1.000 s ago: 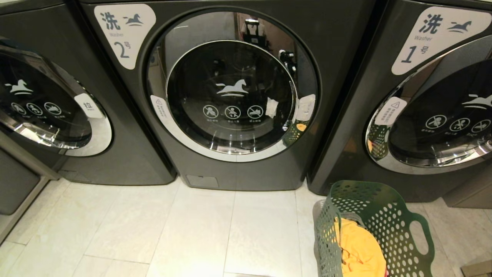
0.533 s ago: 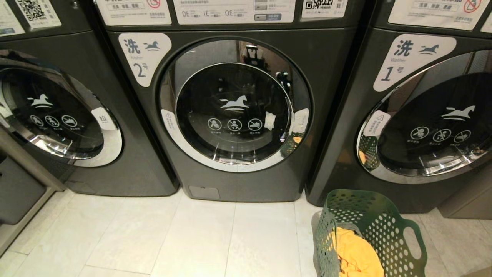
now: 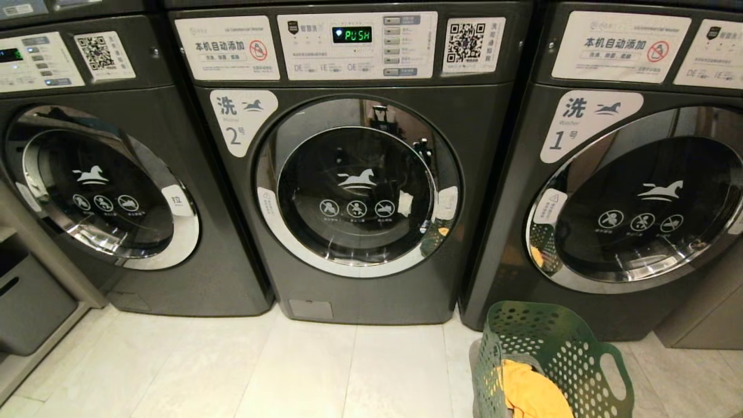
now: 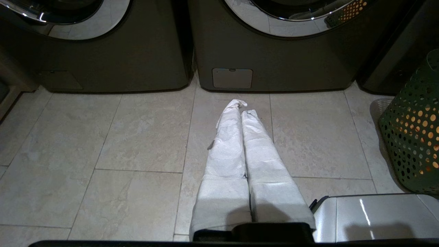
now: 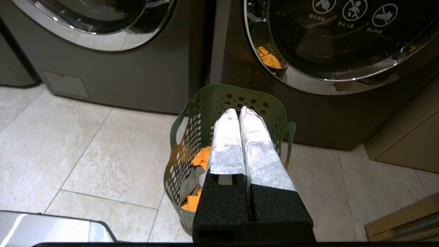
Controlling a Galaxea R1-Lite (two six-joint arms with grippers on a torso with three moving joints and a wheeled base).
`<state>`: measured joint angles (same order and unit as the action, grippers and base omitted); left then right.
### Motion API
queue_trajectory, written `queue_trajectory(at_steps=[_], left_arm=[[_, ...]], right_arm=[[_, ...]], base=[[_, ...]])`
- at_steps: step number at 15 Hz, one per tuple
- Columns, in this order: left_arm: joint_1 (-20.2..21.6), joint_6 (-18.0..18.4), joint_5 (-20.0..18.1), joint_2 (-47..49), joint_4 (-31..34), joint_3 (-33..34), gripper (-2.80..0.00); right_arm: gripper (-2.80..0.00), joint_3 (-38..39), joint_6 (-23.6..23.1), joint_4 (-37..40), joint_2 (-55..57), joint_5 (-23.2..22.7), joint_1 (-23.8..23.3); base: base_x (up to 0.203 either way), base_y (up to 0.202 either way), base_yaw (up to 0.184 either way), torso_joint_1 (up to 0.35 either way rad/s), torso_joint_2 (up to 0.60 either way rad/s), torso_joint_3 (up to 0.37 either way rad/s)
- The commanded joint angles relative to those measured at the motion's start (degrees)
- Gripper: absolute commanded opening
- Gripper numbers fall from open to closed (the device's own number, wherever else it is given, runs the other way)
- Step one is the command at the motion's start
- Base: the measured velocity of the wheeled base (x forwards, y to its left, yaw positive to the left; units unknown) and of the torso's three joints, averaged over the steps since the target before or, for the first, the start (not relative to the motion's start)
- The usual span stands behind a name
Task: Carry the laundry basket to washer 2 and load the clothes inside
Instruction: Open the lid of the washing machine
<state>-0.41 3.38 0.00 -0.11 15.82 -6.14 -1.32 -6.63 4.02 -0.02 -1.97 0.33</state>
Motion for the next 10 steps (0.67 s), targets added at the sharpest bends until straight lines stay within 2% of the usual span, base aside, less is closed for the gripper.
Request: queue_trajectory(at_steps=[1, 4, 10], left_arm=[[-0.02, -0.04, 0.0, 0.02, 0.08, -0.01, -2.8], [-0.02, -0.04, 0.0, 0.02, 0.08, -0.01, -2.8], [-0.02, -0.11, 0.0, 0.02, 0.08, -0.01, -2.8]], right_arm=[[-2.8, 0.0, -0.05, 0.02, 0.11, -0.05, 0.02], [-2.8, 0.0, -0.05, 0.02, 0.11, -0.05, 0.02], [-2.8, 0.0, 0.04, 0.11, 0.11, -0.13, 0.02]], base=[[0.0, 0.0, 0.0, 0.006, 0.0, 0.199], [0.0, 0.0, 0.0, 0.004, 0.01, 0.159], [0.0, 0.0, 0.0, 0.001, 0.0, 0.015]])
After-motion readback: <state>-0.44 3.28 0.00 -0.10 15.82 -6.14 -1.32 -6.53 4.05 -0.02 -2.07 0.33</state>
